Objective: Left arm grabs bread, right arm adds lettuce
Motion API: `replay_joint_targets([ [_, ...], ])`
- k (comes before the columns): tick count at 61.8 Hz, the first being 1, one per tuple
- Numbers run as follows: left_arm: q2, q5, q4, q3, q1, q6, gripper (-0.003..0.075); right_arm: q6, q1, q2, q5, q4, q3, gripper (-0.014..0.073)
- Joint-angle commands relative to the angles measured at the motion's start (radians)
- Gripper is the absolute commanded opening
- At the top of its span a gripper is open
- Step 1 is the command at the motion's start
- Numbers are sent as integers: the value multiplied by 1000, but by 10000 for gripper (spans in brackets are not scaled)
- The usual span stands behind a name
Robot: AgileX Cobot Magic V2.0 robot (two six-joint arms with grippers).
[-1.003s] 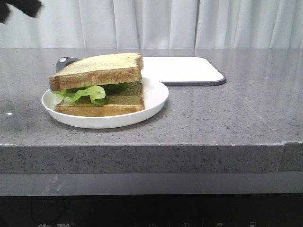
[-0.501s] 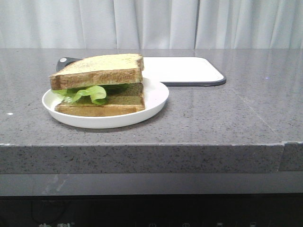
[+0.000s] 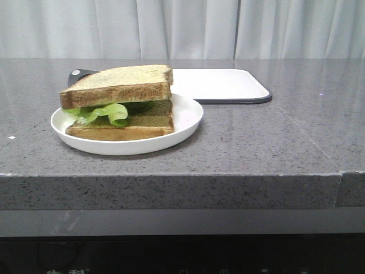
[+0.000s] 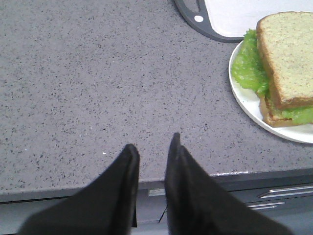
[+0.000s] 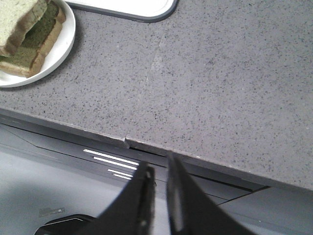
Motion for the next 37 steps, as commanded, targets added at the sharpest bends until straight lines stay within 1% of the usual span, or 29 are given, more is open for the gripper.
replay_joint_targets([
  [1,2,-92,6,-24,-8,-12,-17,-1,-7,0,-62,-6,-24,-73],
  [5,2,-111,6,-24,-8,-12,-20,-3,-7,0,-67,-6,-24,-123],
  [15,2,-179,27,-24,-8,-12,-20,-18,-7,2,-72,-6,-24,-118],
  [37,2,-186,27,-24,-8,-12,-20,-18,-7,2,-71,-5,-24,-118],
])
